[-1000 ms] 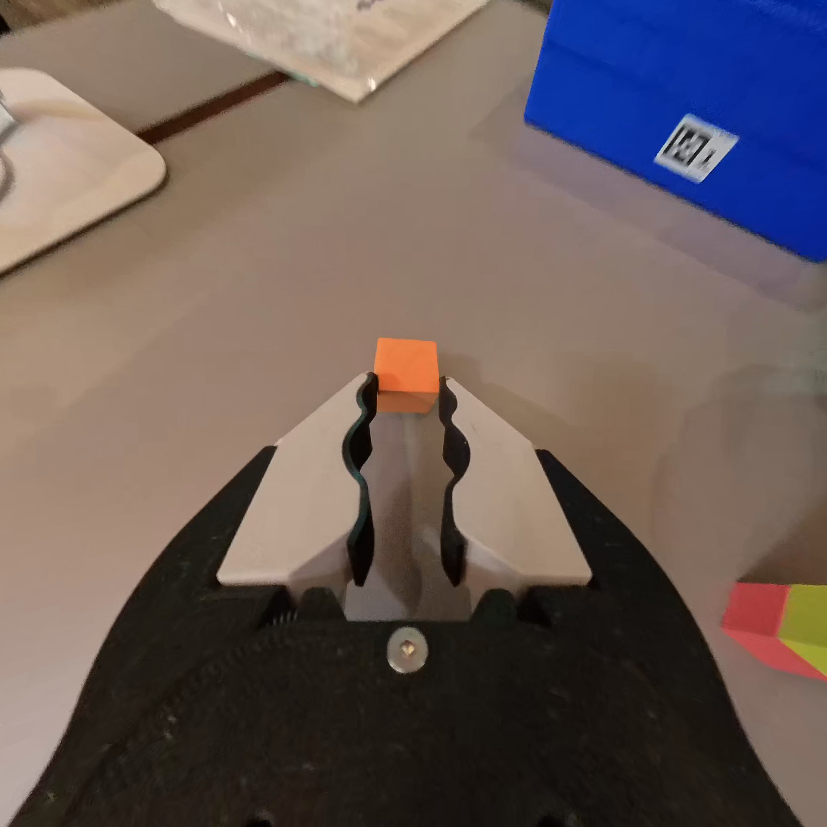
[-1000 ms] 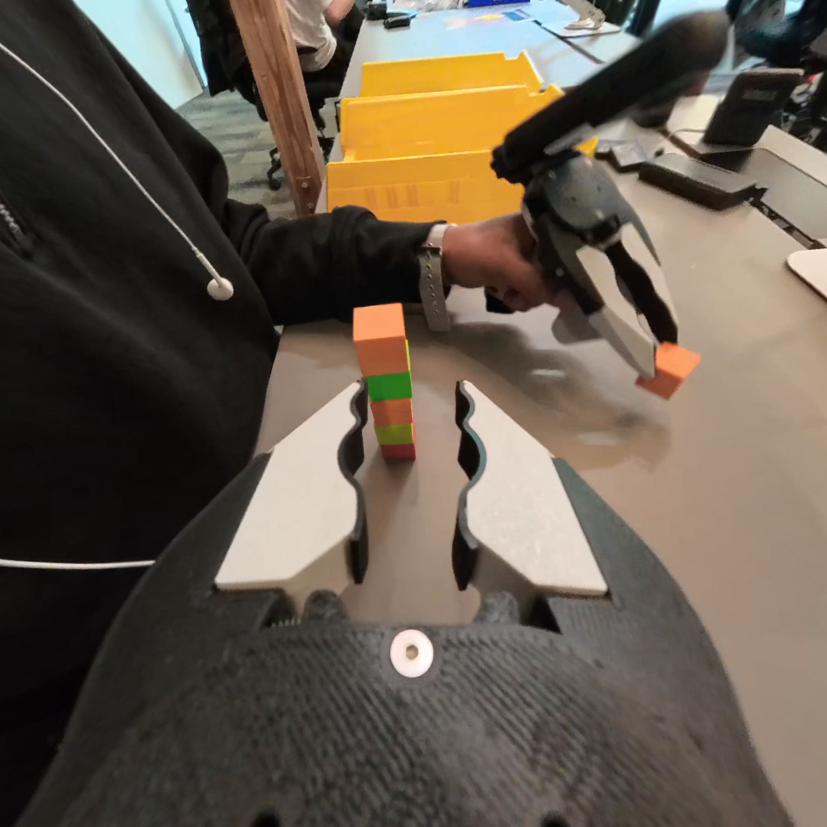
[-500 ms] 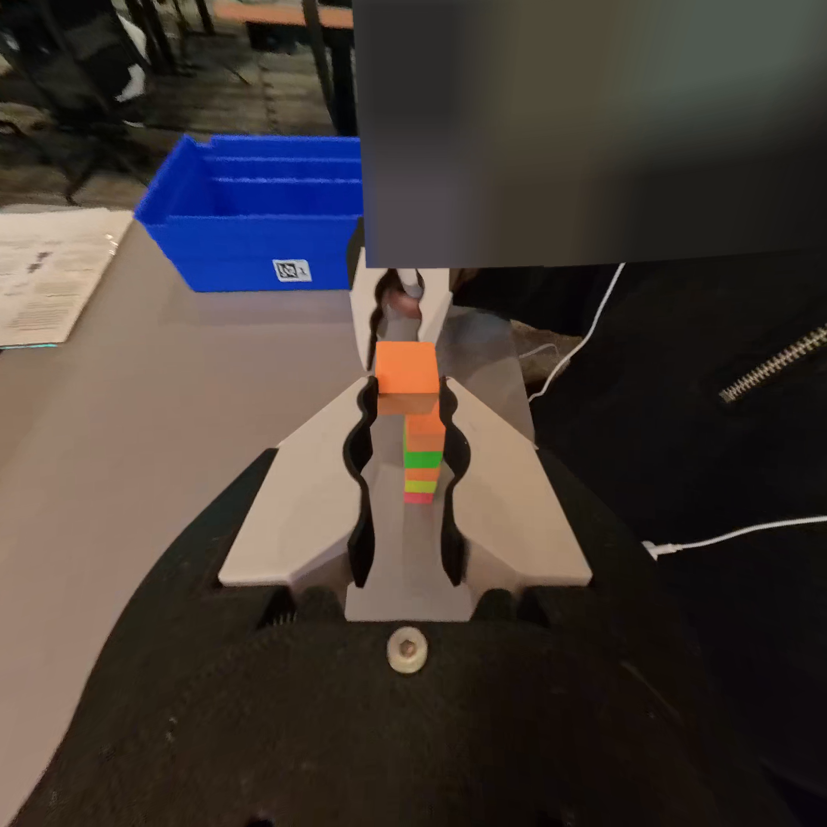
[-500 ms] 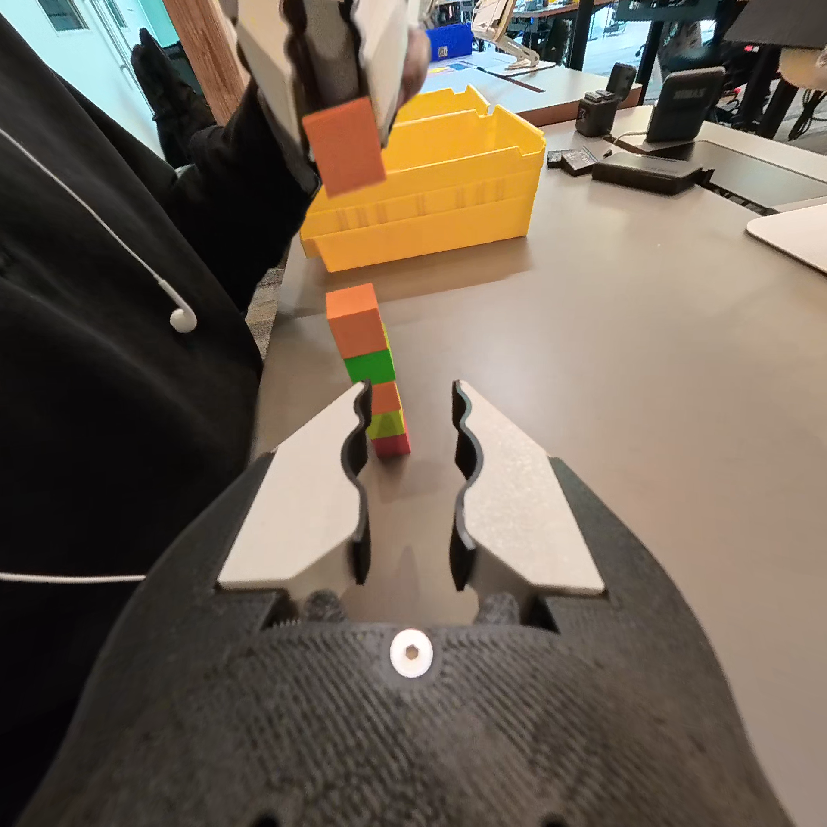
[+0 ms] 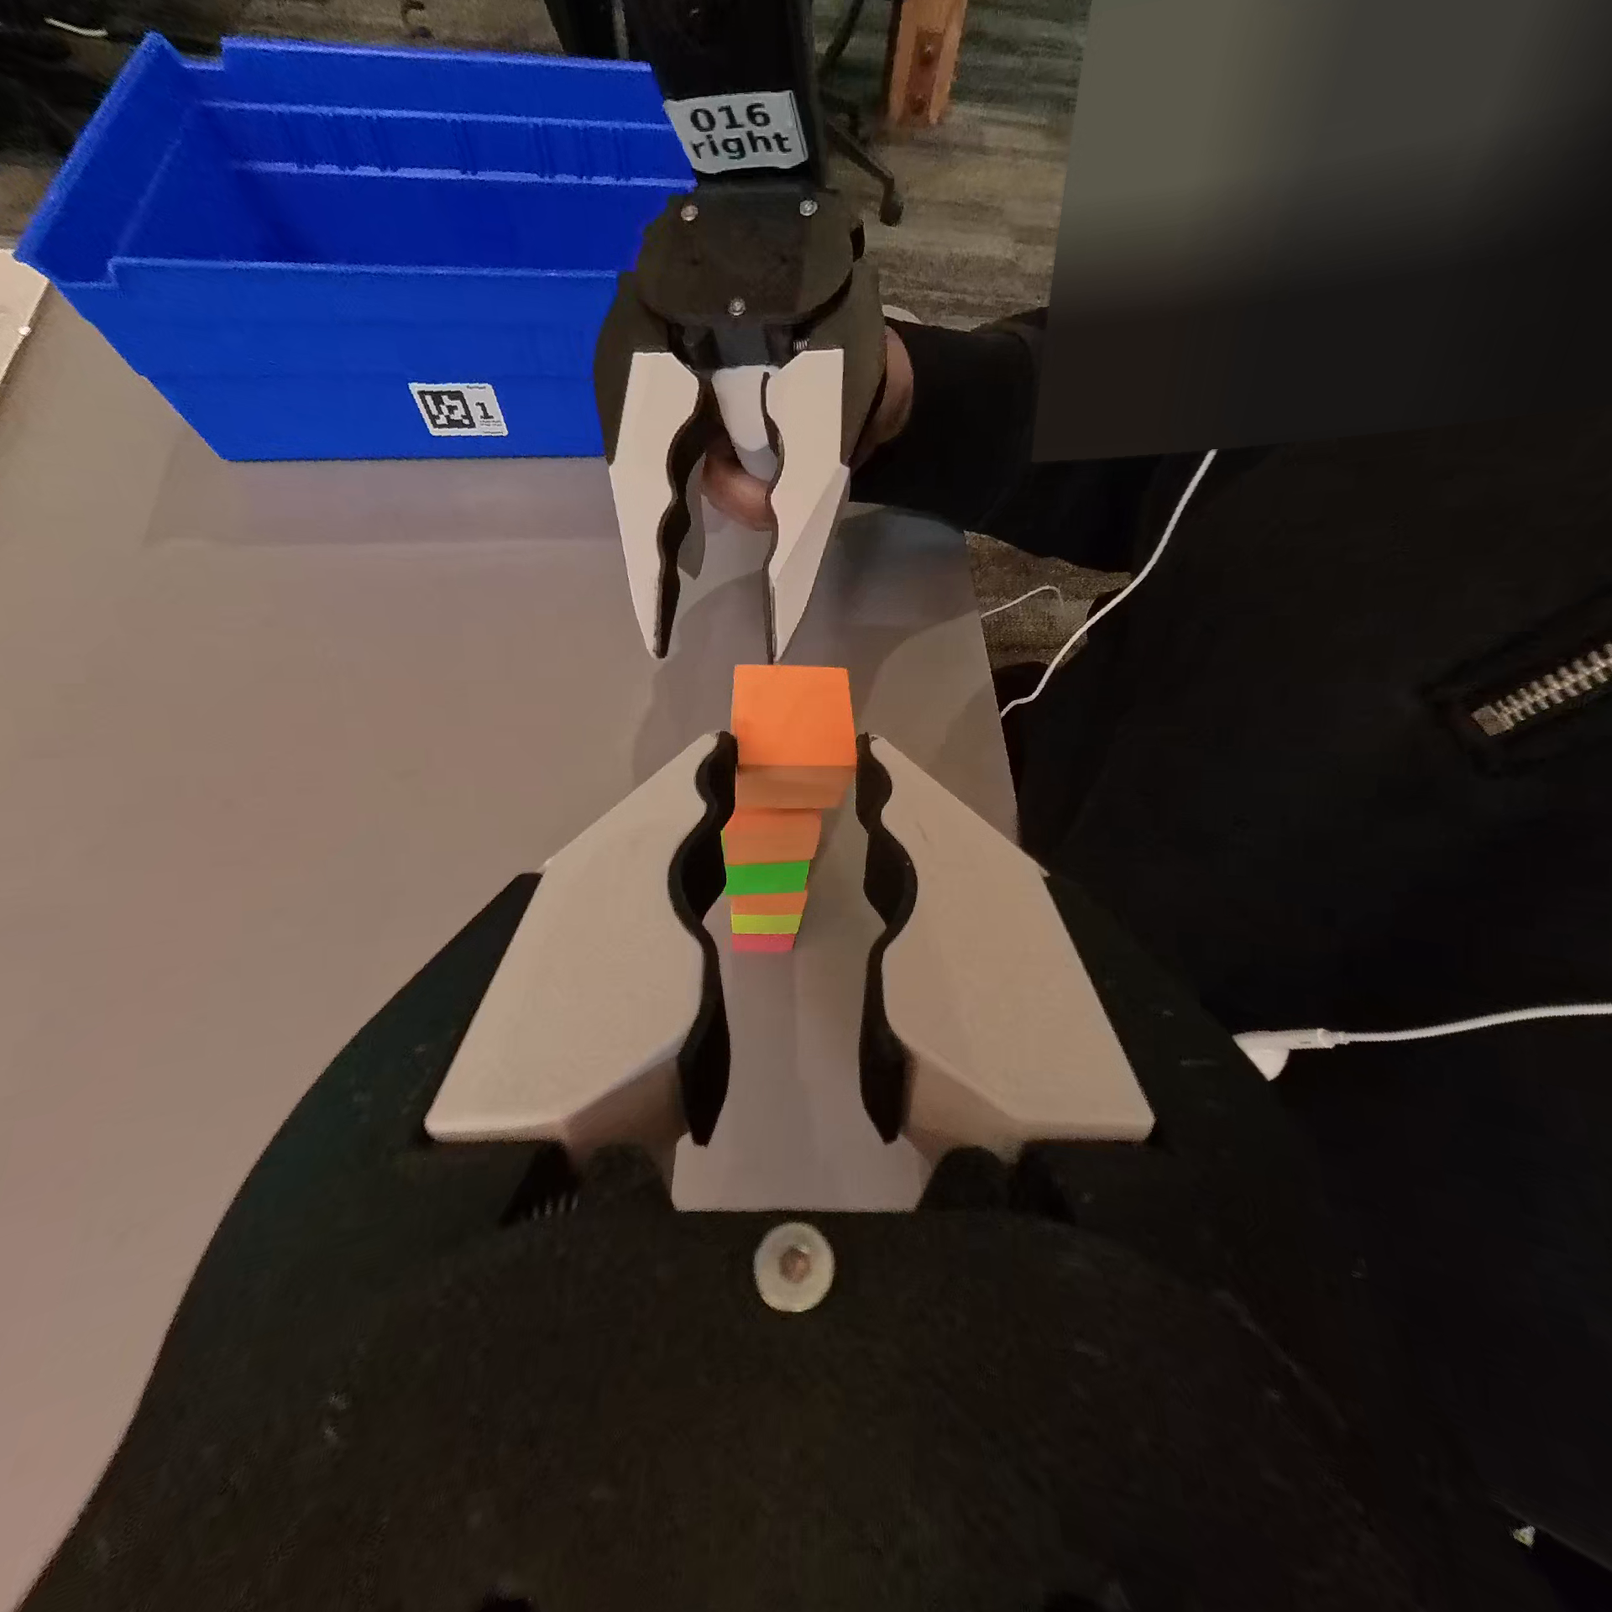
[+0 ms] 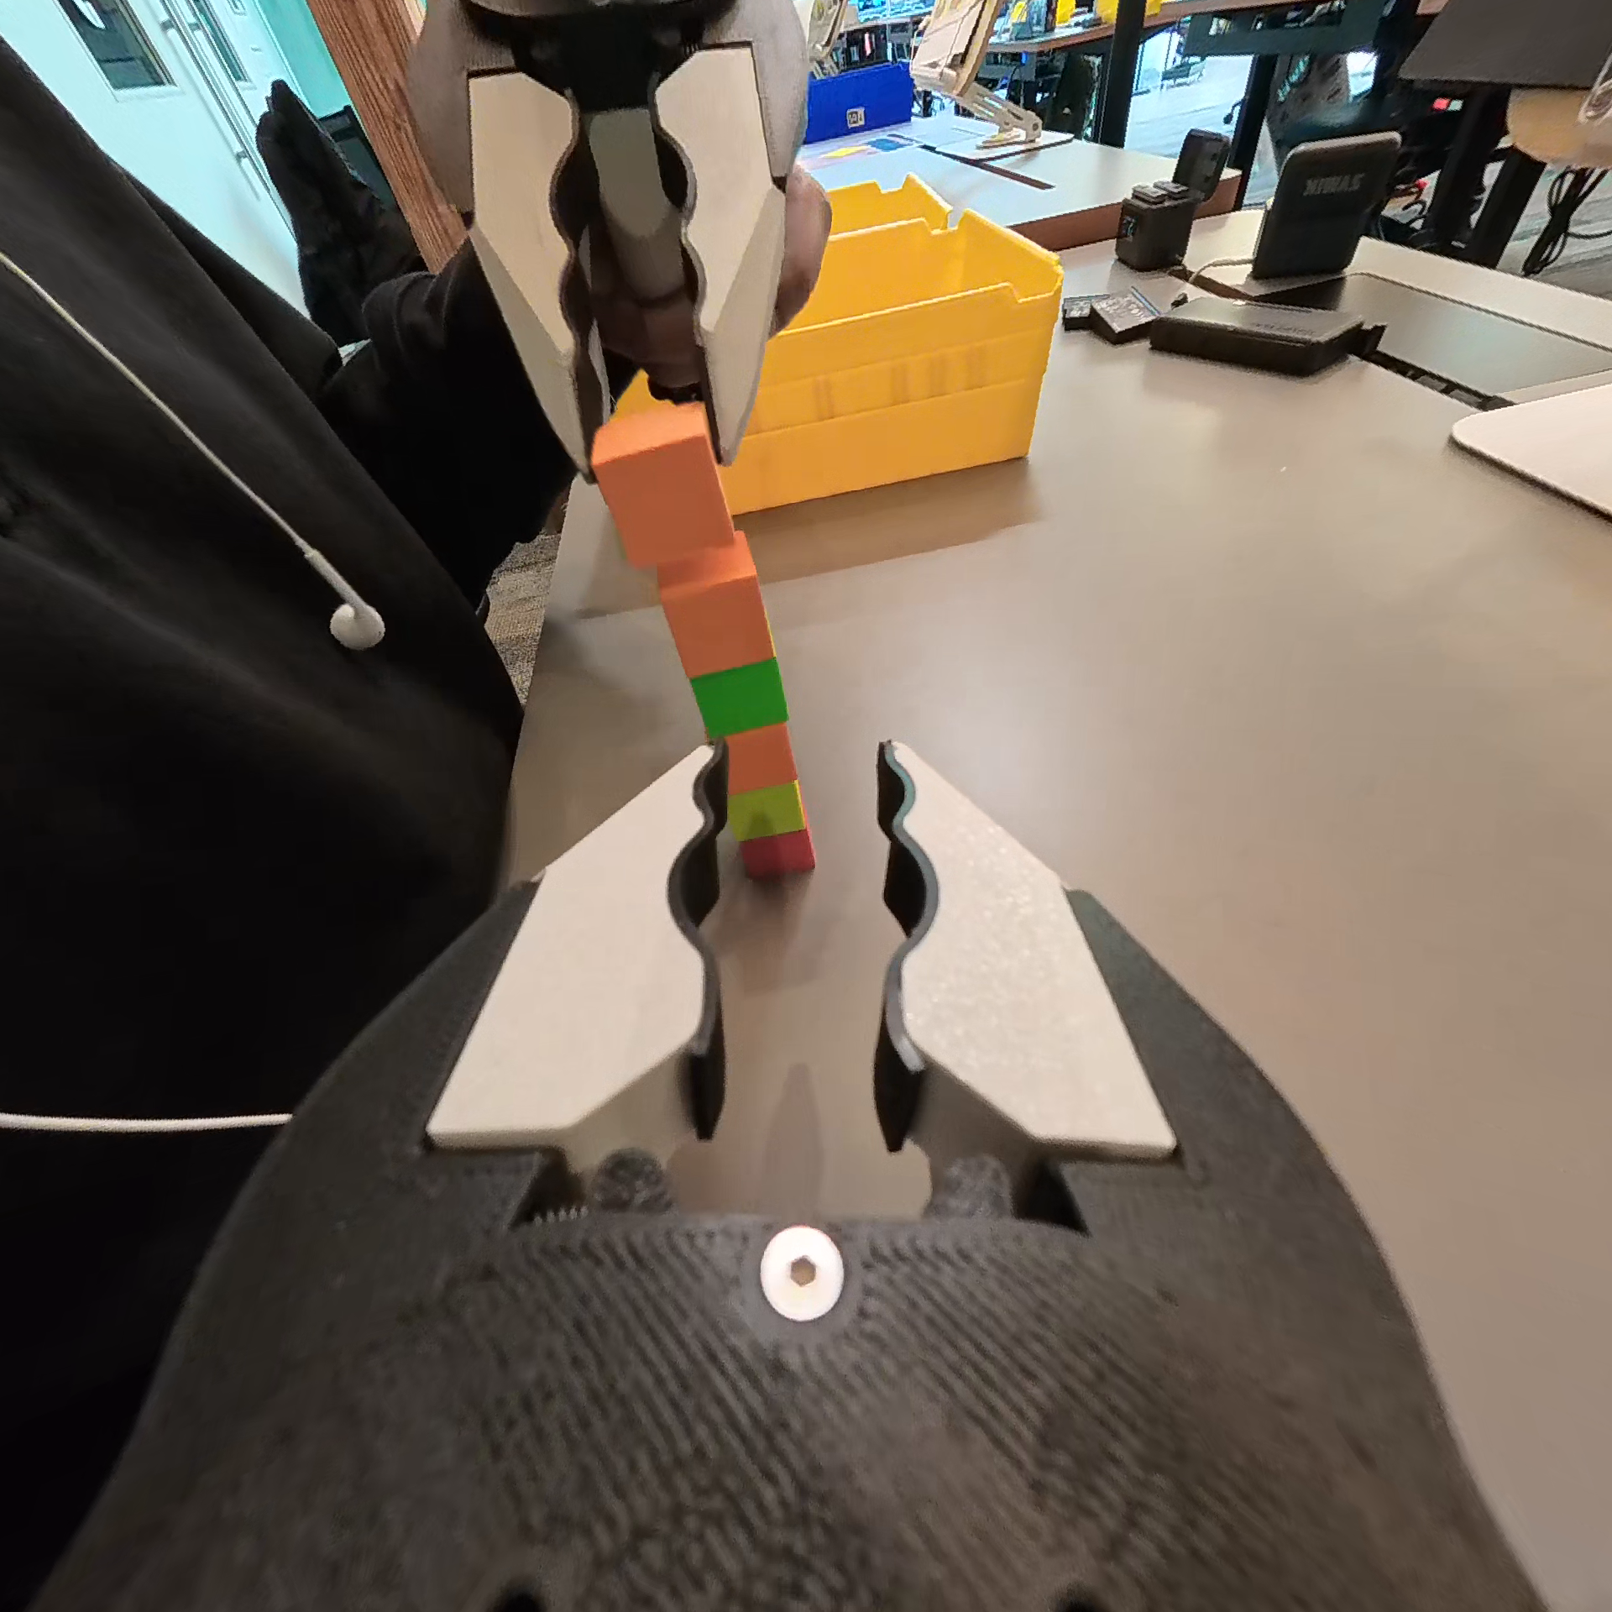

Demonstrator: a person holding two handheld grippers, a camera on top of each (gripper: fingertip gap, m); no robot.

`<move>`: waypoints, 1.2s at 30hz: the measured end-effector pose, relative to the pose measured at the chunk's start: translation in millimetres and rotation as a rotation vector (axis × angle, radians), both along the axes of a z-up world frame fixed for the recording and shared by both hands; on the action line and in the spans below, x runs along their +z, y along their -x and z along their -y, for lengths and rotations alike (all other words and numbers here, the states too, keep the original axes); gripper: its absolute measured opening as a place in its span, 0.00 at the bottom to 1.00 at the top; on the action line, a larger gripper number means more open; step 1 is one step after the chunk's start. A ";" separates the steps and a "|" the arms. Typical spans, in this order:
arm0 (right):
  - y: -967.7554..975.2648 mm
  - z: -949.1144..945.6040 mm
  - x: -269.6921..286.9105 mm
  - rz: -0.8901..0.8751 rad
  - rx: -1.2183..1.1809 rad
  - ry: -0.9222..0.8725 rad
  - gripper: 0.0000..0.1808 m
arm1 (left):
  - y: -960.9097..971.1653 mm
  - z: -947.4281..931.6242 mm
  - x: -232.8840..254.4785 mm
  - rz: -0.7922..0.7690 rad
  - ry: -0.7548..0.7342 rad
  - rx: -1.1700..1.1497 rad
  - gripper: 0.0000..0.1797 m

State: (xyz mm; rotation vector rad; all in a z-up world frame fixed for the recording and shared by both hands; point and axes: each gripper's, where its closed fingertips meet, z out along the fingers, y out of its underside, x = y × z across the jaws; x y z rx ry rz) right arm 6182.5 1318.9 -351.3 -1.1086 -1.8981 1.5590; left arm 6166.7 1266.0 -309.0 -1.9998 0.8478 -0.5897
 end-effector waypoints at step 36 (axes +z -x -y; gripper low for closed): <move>-22.5 109.2 -57.8 0.176 0.304 -0.142 0.00 | 35.5 -4.7 20.0 0.221 -0.136 0.187 0.29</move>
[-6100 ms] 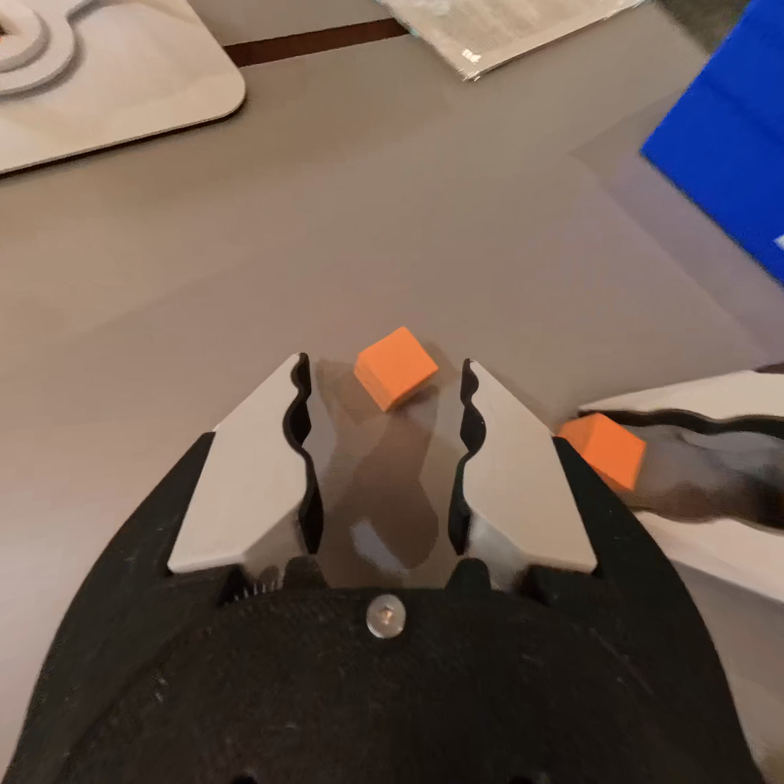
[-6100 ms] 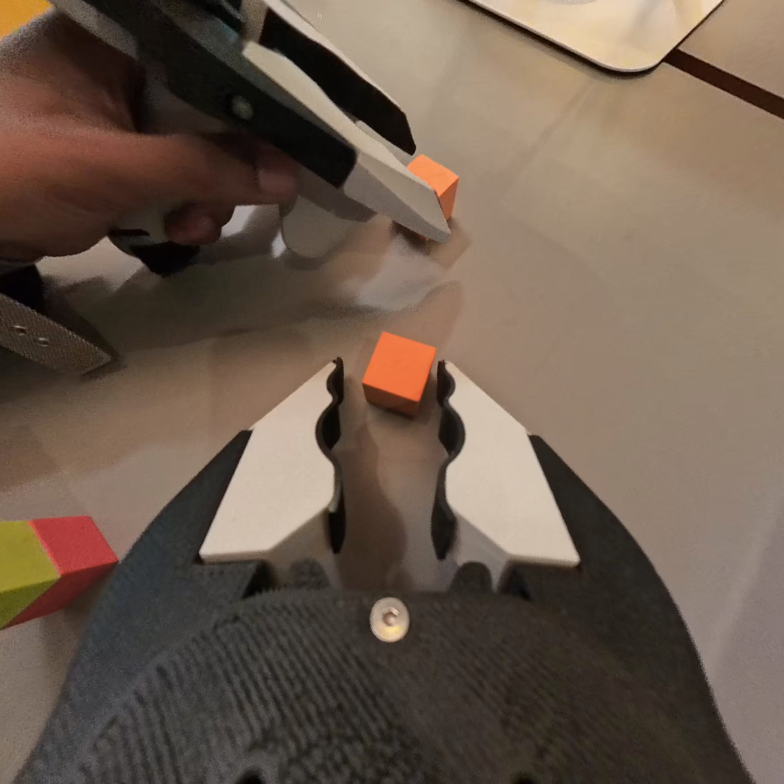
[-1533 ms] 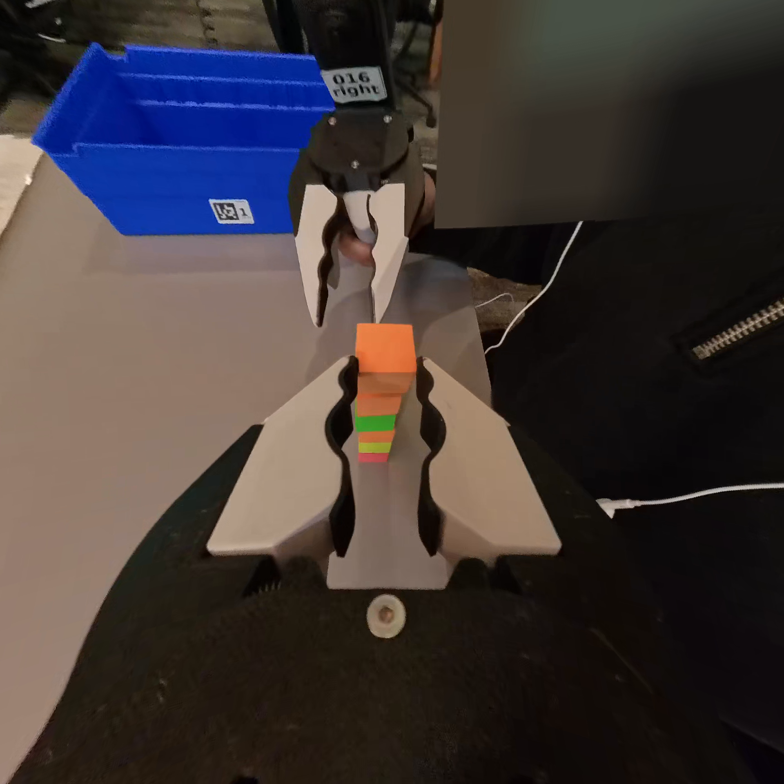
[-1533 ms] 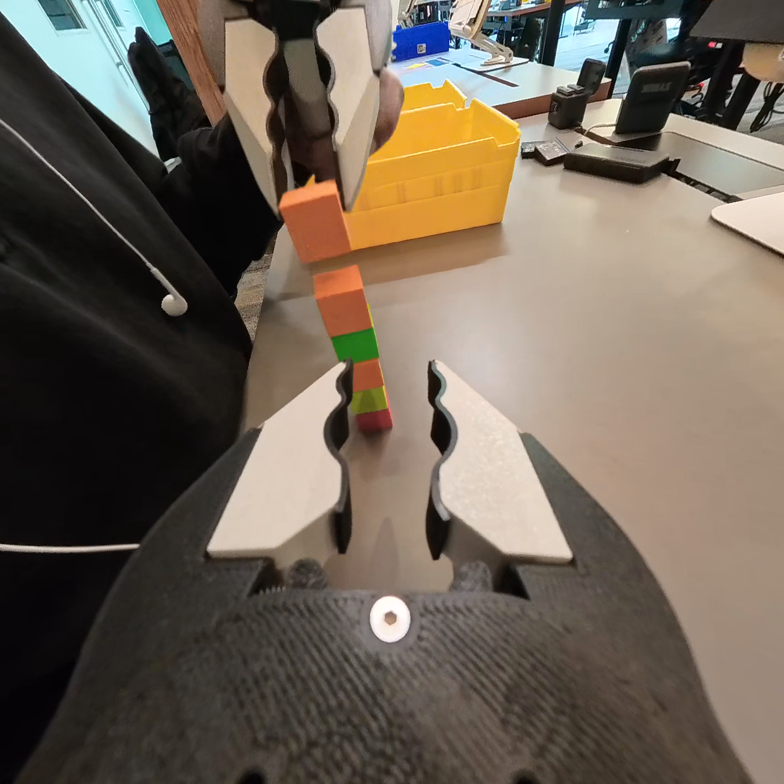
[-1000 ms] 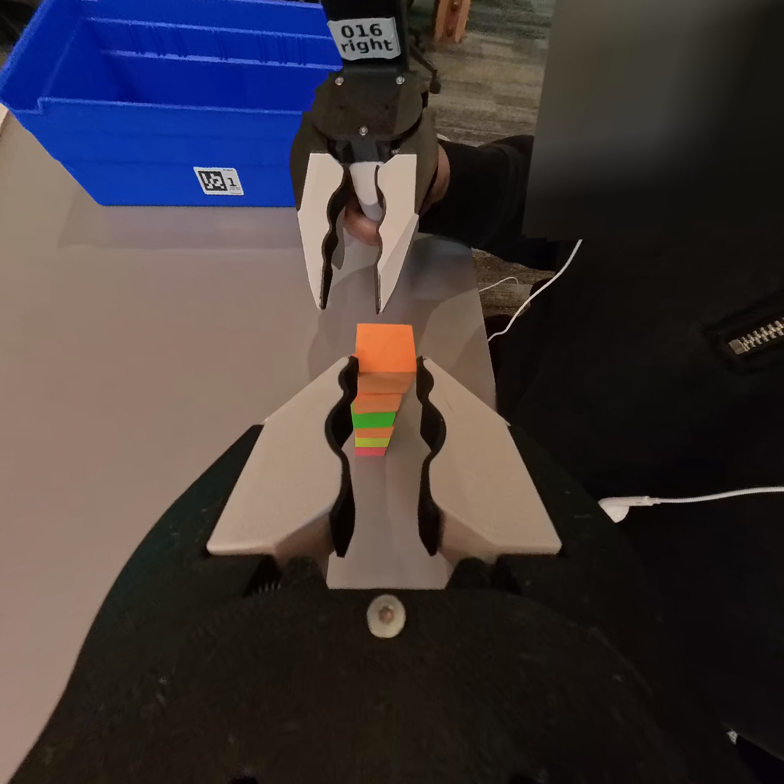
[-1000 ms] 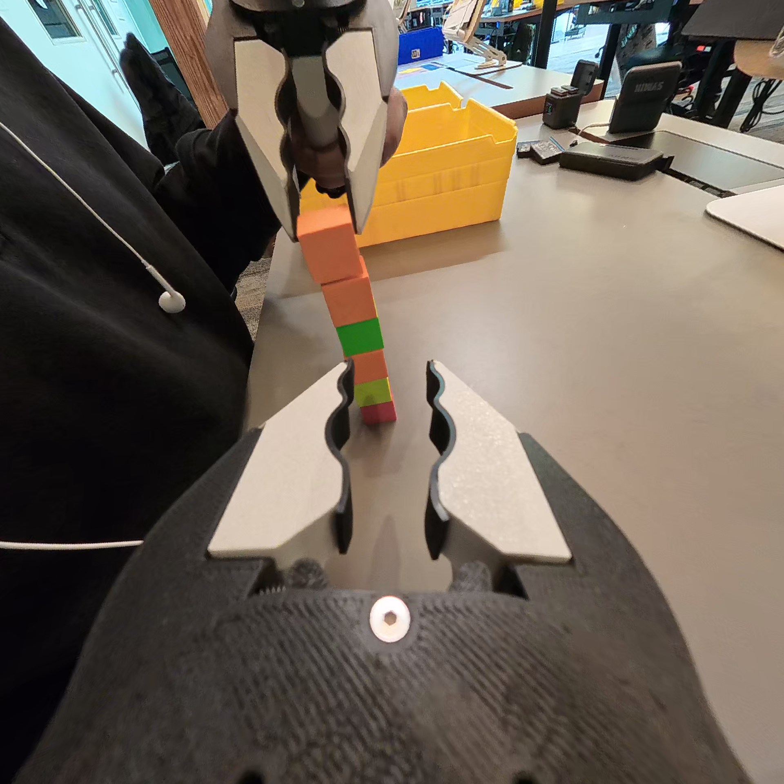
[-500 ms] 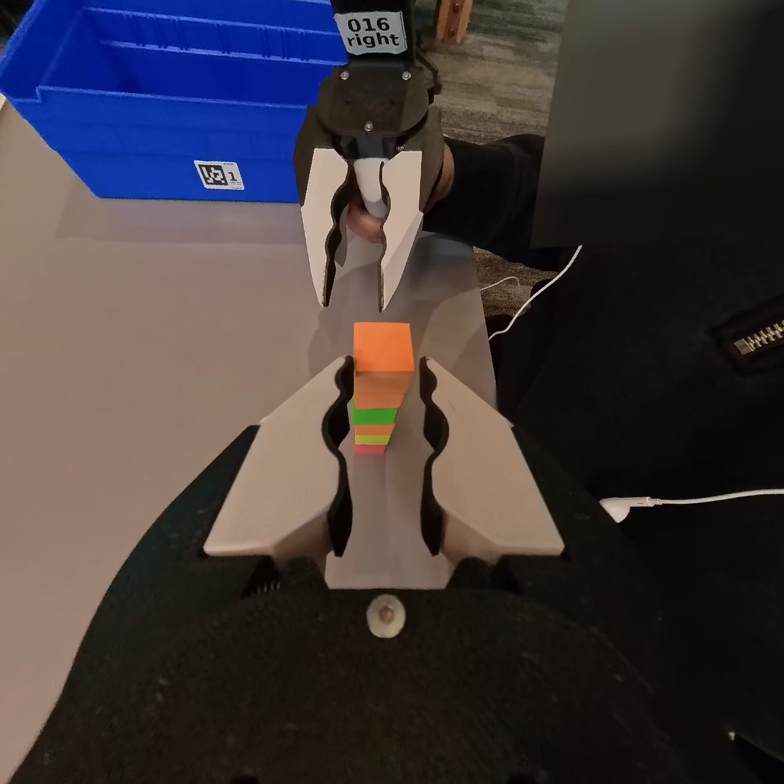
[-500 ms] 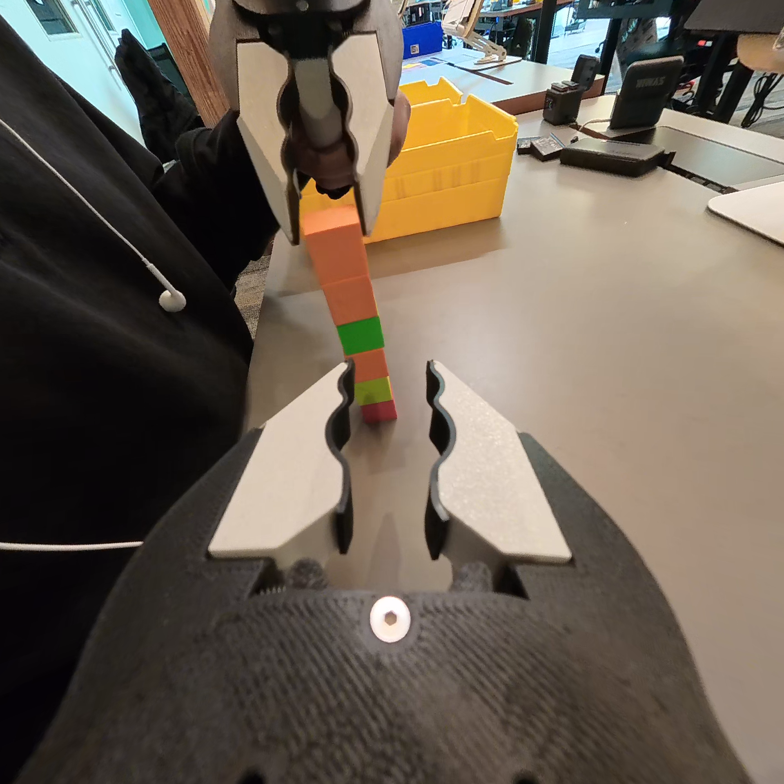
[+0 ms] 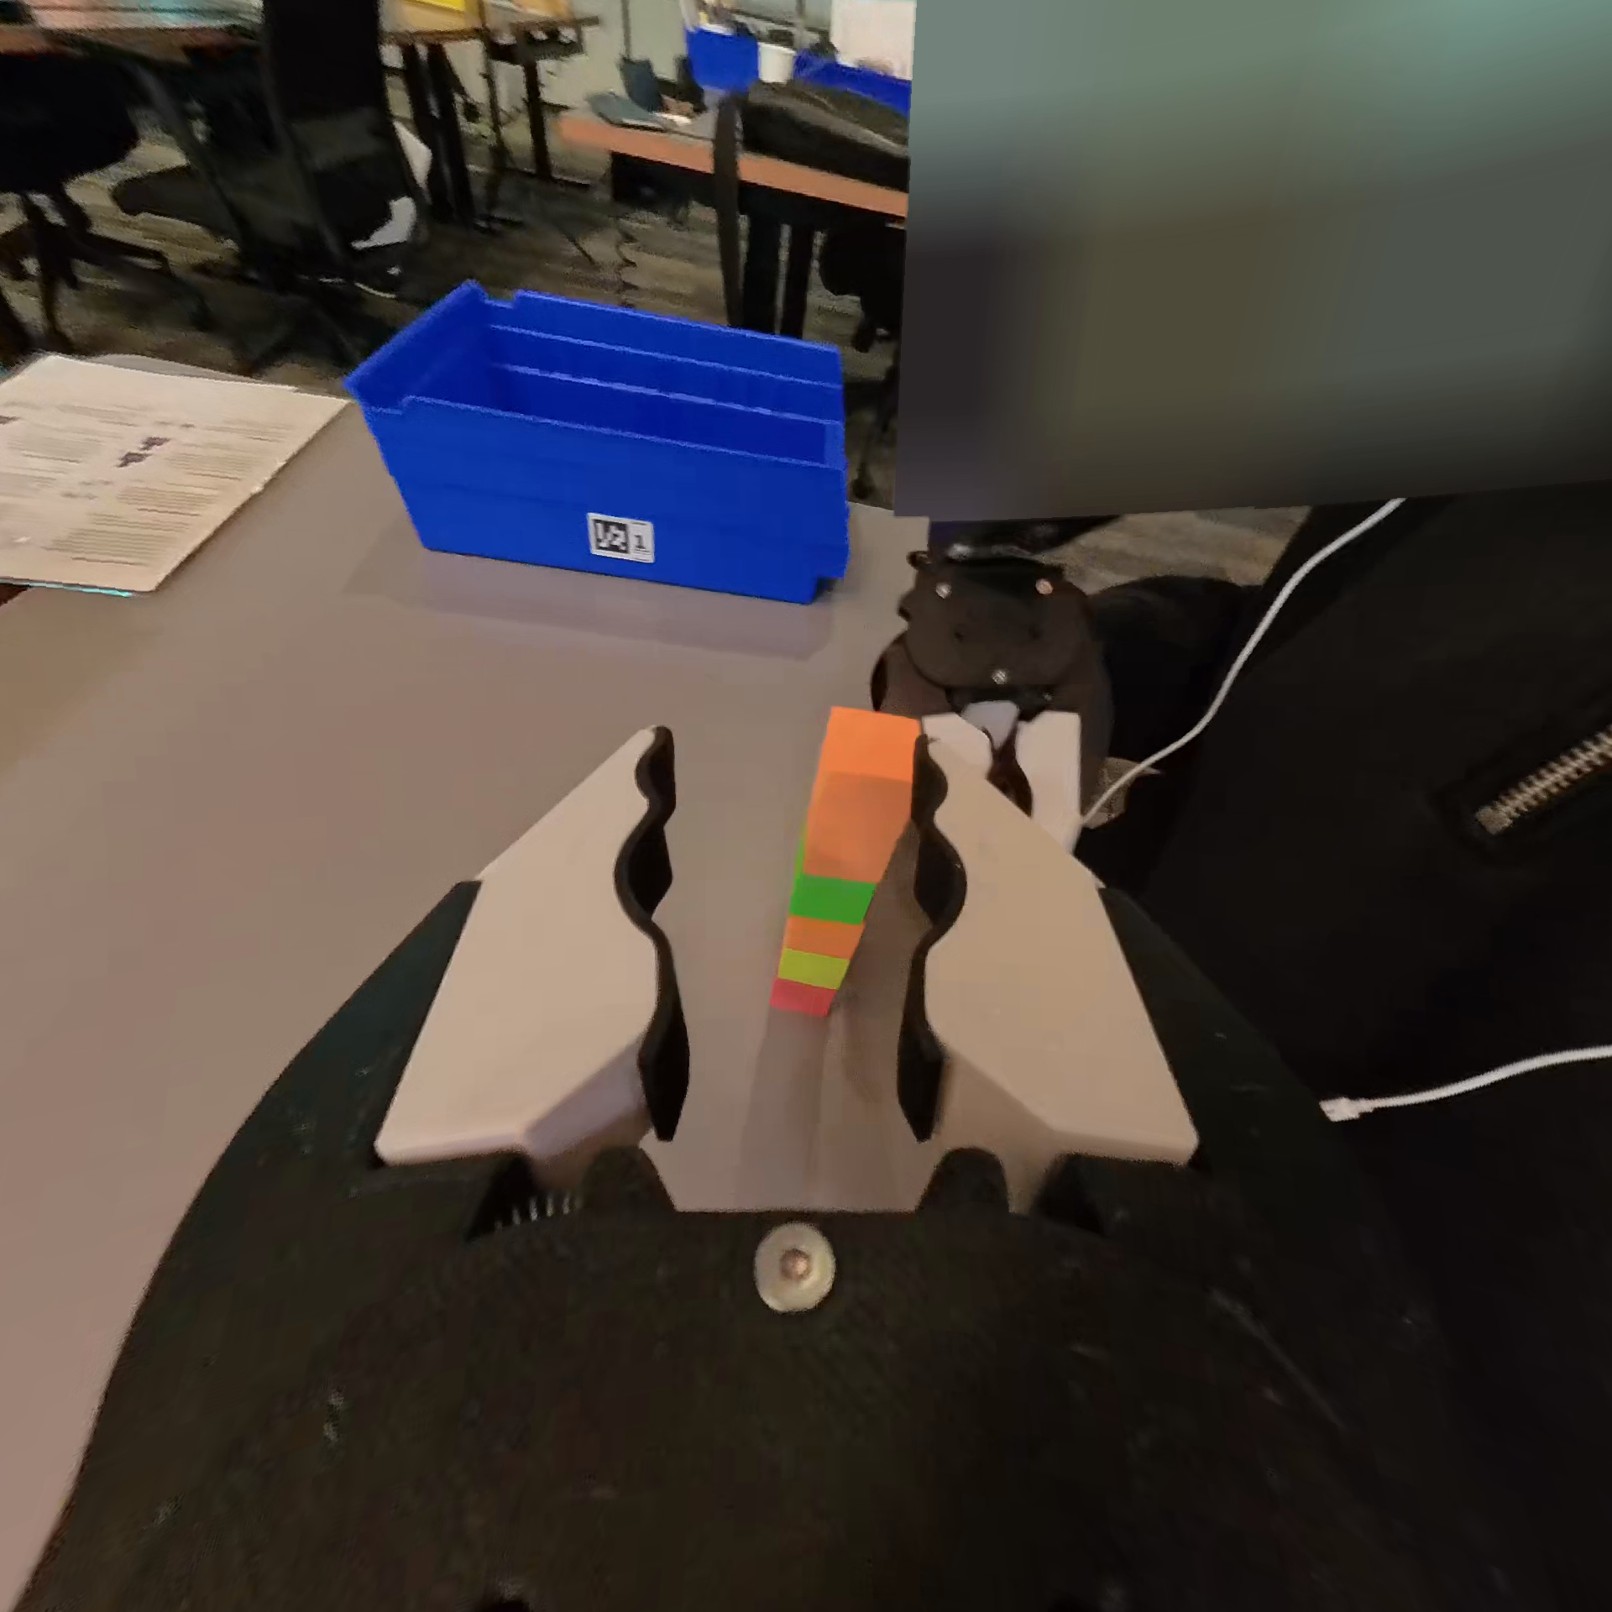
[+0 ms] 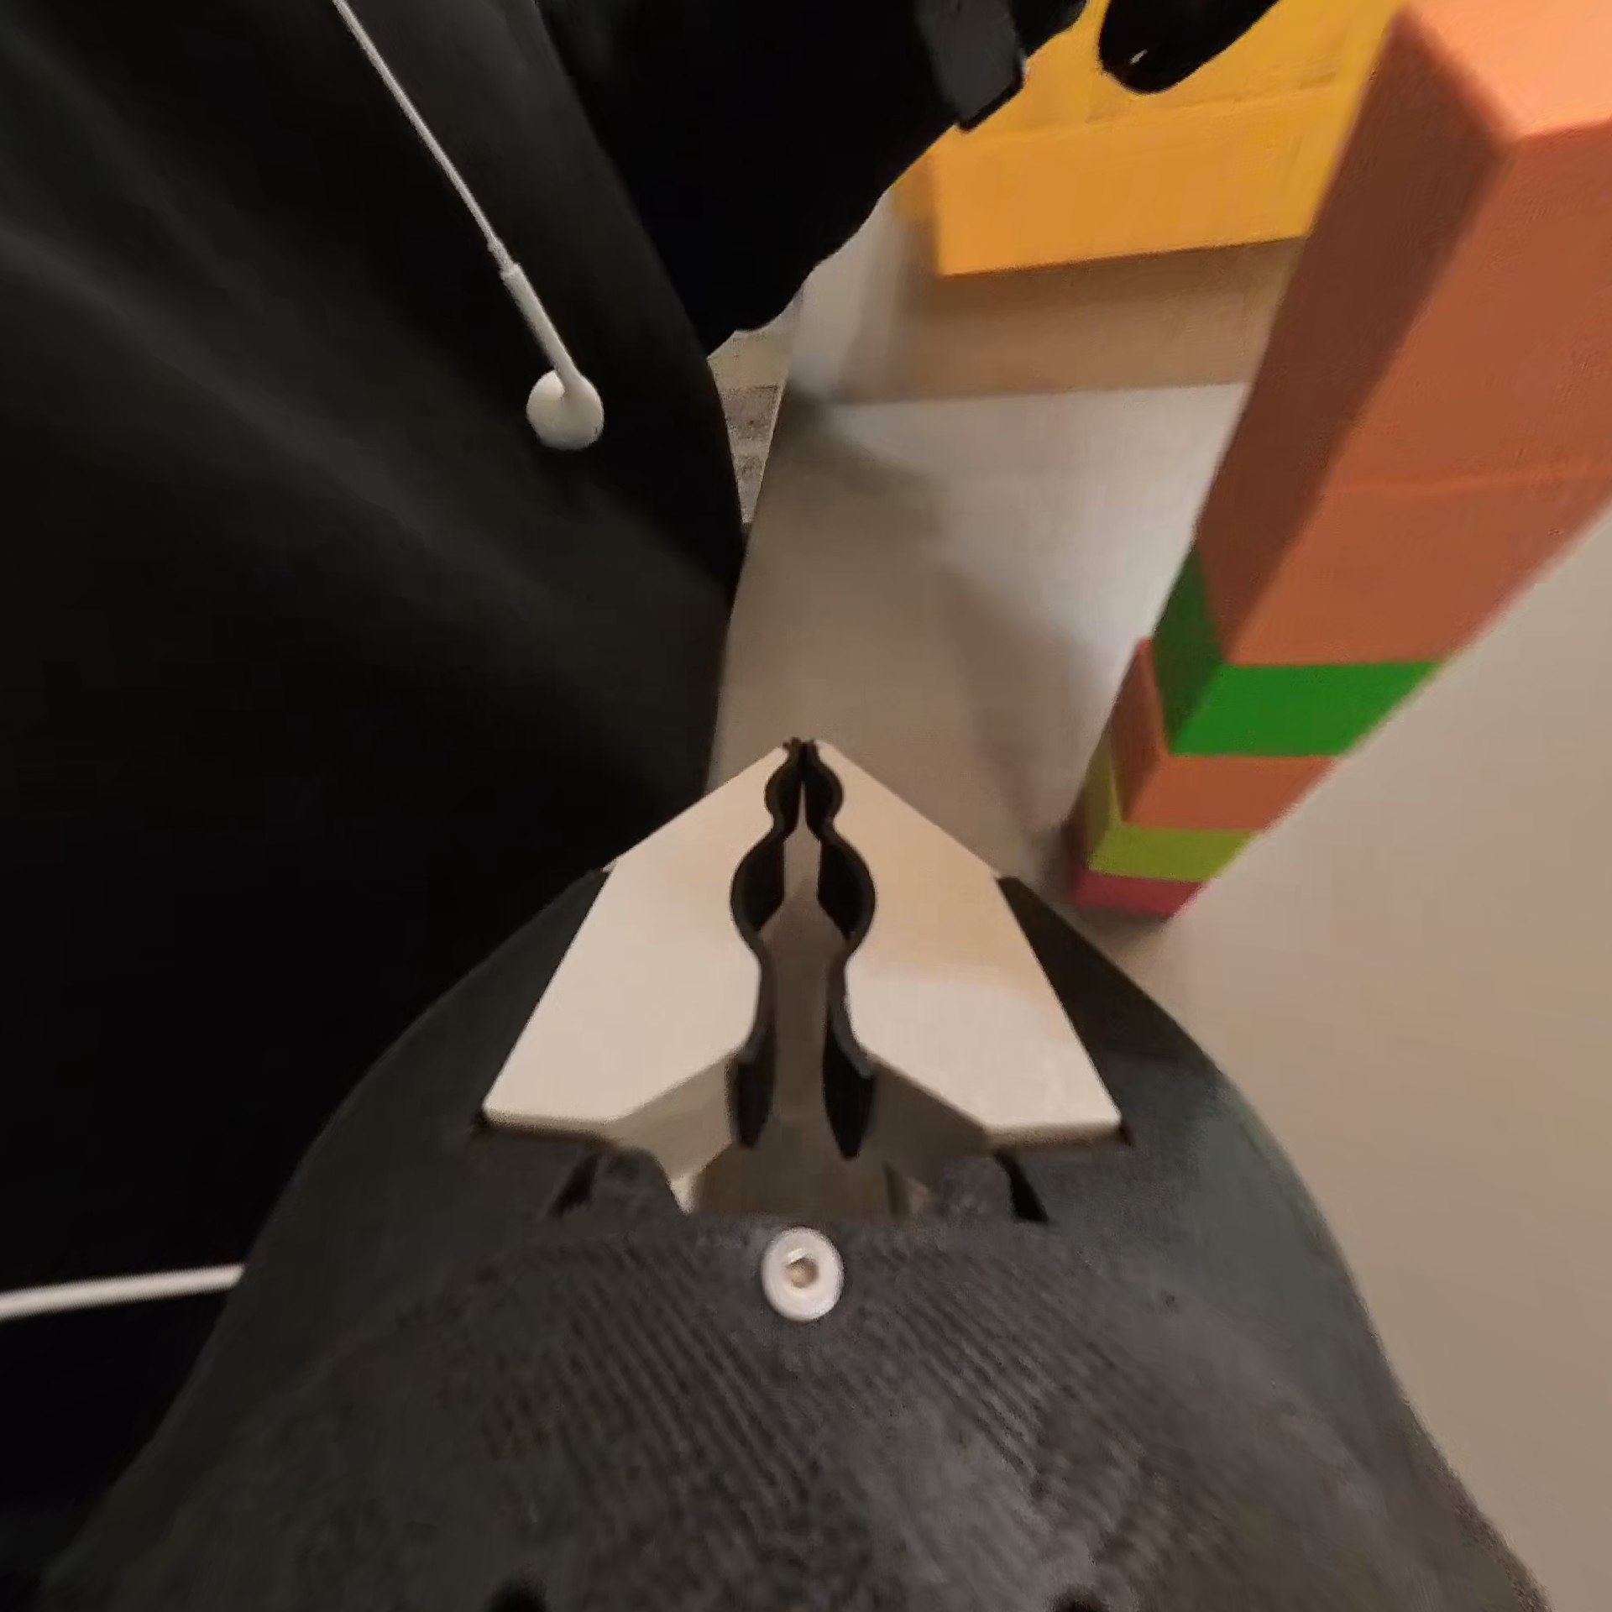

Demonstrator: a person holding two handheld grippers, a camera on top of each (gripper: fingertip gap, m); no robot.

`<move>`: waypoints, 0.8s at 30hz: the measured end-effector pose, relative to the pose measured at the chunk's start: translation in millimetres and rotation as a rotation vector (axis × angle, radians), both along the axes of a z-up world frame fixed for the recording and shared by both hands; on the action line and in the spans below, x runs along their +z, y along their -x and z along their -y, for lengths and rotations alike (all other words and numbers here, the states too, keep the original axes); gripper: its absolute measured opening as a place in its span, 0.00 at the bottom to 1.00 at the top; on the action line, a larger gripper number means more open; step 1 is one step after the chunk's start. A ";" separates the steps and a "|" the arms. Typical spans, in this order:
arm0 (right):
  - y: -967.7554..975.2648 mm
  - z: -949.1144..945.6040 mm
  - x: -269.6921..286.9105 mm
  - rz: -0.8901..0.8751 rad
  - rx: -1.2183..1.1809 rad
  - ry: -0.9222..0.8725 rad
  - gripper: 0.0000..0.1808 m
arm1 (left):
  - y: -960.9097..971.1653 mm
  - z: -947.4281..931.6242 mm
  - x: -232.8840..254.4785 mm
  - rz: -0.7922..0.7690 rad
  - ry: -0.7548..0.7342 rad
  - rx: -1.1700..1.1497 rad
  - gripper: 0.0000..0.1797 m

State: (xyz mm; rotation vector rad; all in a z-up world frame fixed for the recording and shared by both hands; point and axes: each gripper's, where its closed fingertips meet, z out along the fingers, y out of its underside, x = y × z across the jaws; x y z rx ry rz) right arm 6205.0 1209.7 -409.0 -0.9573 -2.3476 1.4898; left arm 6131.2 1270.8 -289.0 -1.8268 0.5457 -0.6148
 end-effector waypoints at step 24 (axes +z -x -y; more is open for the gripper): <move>7.3 -163.0 6.2 -0.009 -0.754 0.008 0.06 | 61.2 0.4 -25.8 0.023 -0.001 0.330 0.26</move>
